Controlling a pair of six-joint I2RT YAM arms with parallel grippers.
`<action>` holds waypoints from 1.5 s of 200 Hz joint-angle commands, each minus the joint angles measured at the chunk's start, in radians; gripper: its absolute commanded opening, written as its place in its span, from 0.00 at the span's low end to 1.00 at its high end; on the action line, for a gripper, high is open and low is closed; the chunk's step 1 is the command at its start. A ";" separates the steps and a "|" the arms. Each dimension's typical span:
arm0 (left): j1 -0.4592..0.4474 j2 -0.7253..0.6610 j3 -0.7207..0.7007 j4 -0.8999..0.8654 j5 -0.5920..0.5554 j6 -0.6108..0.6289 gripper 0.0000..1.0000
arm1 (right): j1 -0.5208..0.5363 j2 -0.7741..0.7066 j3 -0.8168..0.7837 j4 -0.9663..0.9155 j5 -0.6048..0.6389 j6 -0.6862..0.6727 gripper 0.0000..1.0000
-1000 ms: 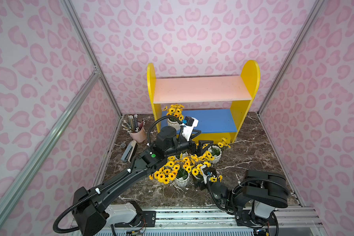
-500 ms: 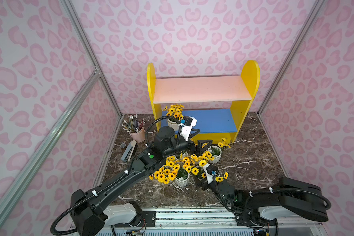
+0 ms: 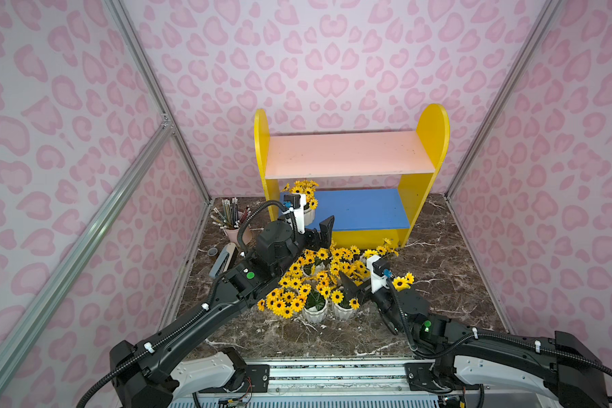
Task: Take the sunflower pots off the shelves
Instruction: Pick up the sunflower pot from the shelf.
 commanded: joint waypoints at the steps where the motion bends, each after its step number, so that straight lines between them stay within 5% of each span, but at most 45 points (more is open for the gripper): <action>1: 0.032 -0.038 -0.028 0.068 -0.024 0.014 0.97 | -0.077 0.061 0.083 -0.025 -0.153 -0.054 0.99; 61: 0.175 -0.106 -0.083 0.155 0.095 -0.031 0.97 | -0.283 0.381 0.364 -0.041 -0.475 -0.113 0.99; 148: 0.304 -0.070 -0.084 0.192 0.267 -0.095 0.97 | -0.364 0.732 0.575 0.158 -0.575 -0.090 0.99; 300: 0.359 -0.039 -0.078 0.211 0.374 -0.122 0.97 | -0.428 1.079 0.970 0.108 -0.790 -0.176 0.99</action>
